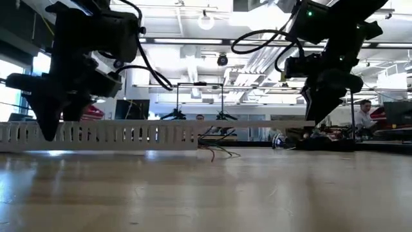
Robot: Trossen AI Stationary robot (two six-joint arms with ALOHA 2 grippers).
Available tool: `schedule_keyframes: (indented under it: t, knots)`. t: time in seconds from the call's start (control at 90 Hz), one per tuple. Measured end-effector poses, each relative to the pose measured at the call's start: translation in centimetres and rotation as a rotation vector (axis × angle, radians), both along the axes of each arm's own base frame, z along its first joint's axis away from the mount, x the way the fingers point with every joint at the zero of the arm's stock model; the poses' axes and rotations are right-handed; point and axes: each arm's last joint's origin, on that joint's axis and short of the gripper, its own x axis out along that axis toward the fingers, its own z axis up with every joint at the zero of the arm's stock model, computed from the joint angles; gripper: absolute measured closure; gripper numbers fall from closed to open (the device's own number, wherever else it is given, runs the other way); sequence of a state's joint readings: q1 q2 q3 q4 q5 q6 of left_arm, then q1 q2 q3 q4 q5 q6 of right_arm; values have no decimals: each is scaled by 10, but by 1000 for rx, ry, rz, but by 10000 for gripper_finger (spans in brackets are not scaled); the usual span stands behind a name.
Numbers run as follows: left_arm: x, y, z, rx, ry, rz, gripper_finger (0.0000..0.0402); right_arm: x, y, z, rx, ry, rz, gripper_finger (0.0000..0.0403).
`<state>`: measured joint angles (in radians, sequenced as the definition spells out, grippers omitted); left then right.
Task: Ziptie cables
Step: Close the white cable duct
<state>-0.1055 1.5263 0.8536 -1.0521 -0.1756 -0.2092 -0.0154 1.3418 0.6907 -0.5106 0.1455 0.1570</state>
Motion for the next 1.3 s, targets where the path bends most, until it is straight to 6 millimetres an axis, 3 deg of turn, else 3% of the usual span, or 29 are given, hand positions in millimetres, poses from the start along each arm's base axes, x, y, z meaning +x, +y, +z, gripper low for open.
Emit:
schedule_keyframes:
  t: [0.567,0.989,1.3]
  knots:
    - [-5,2,-10,31,-55,12,119,0,0,0,6,-2,1,403]
    - [14,0,-10,29,-231,-89,119,0,0,0,8,-4,-7,403]
    - [9,1,-10,42,-175,-83,119,0,0,0,7,-5,-8,403]
